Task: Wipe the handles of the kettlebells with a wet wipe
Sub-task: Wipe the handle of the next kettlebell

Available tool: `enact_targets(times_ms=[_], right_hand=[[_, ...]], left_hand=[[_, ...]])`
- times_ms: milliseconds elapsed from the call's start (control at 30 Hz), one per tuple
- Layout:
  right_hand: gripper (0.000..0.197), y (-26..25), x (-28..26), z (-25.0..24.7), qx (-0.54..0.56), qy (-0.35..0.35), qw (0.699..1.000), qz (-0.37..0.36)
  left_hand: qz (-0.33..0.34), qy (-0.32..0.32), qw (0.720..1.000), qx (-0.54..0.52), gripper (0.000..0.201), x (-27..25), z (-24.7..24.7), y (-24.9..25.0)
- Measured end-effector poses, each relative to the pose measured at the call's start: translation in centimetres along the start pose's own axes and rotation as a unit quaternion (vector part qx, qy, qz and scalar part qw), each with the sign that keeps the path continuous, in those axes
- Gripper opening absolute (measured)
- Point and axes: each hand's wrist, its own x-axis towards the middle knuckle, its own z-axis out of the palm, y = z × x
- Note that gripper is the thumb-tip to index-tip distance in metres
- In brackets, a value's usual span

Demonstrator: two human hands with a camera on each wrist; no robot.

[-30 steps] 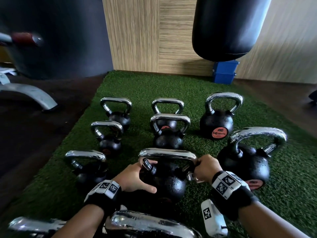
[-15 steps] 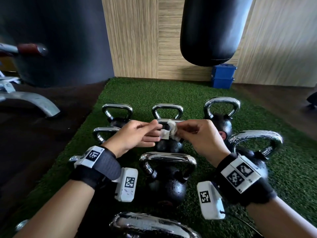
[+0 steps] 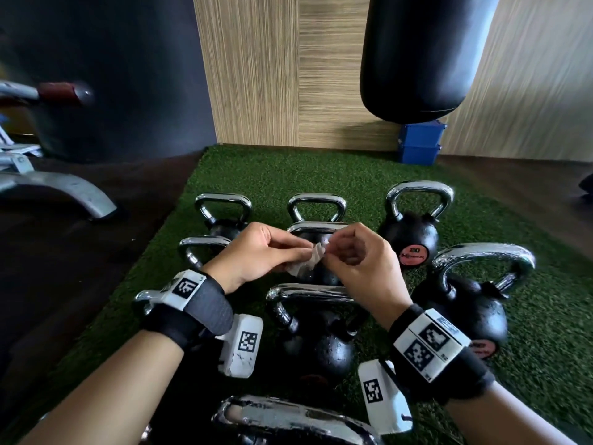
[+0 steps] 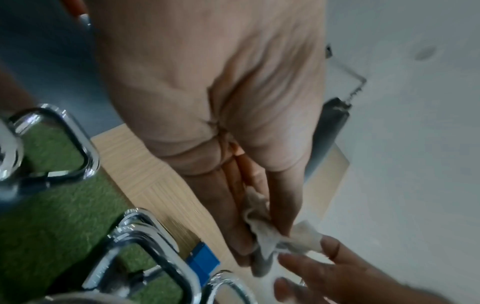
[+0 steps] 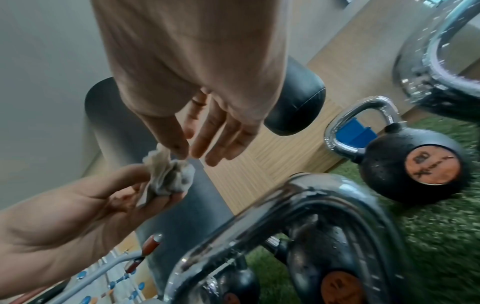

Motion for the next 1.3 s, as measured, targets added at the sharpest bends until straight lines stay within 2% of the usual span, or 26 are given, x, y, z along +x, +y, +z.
enact_targets(times_ms=[67,133,167,200,267,333,400,433,533,667,767,833,933,1033,1167,1300], right_hand=[[0.024,2.0,-0.5,-0.8,-0.049,0.059,0.996,0.048],[0.030,4.6,-1.3,-2.0,-0.112,0.120,0.976,0.142],[0.032,6.1,-2.0,-2.5,-0.127,0.125,0.965,0.193],[0.032,7.5,-2.6,-2.8,-0.131,0.109,0.955,0.242],[0.032,9.9,-4.1,-2.6,-0.122,0.014,0.939,0.321],[0.039,11.0,-5.5,-2.0,-0.069,-0.084,0.930,0.352],[0.049,11.4,-6.5,-1.3,-0.009,-0.126,0.928,0.351],[0.048,11.7,-6.8,-0.9,-0.012,-0.122,0.933,0.337],[0.042,11.9,-7.1,-0.2,-0.142,-0.076,0.943,0.292],[0.043,12.0,-7.5,0.3,-0.159,-0.038,0.948,0.272],[0.040,12.1,-7.5,0.6,-0.169,-0.032,0.950,0.259],[0.042,12.2,-7.7,0.8,-0.168,-0.026,0.951,0.257],[0.045,12.4,-7.9,0.8,-0.159,-0.017,0.953,0.258],[0.048,12.7,-7.9,0.8,-0.164,-0.013,0.953,0.256],[0.048,13.1,-8.0,1.0,-0.157,-0.006,0.955,0.252],[0.050,13.4,-8.1,1.1,-0.149,0.002,0.956,0.252]], left_hand=[[0.050,0.003,0.991,0.121,0.014,-0.1,-0.6,-1.0],[0.085,-0.010,0.969,0.230,0.017,-0.4,-0.7,-2.0],[0.099,-0.019,0.958,0.267,0.018,-0.6,-0.4,-2.4],[0.116,-0.030,0.947,0.297,0.019,-0.7,0.0,-2.8],[0.155,-0.045,0.927,0.338,0.020,-0.7,0.8,-3.5],[0.176,-0.046,0.916,0.357,0.023,-0.7,1.6,-4.0],[0.178,-0.046,0.912,0.366,0.024,-0.6,2.2,-4.3],[0.177,-0.050,0.910,0.372,0.023,-0.6,2.3,-4.3],[0.184,-0.040,0.899,0.394,0.020,-1.3,1.4,-4.2],[0.163,0.027,0.912,0.375,0.020,-3.1,-1.1,-4.7],[0.199,0.022,0.891,0.407,0.022,-4.0,-0.4,-4.9],[0.181,0.040,0.908,0.375,0.025,-4.3,-0.6,-5.4],[0.088,0.090,0.950,0.287,0.028,-5.5,-2.5,-7.3],[0.026,0.108,0.960,0.255,0.036,-6.9,-2.7,-9.6],[0.037,0.129,0.968,0.212,0.037,-6.7,-2.6,-11.6],[0.002,0.107,0.971,0.213,0.040,-6.2,-2.8,-13.2]])
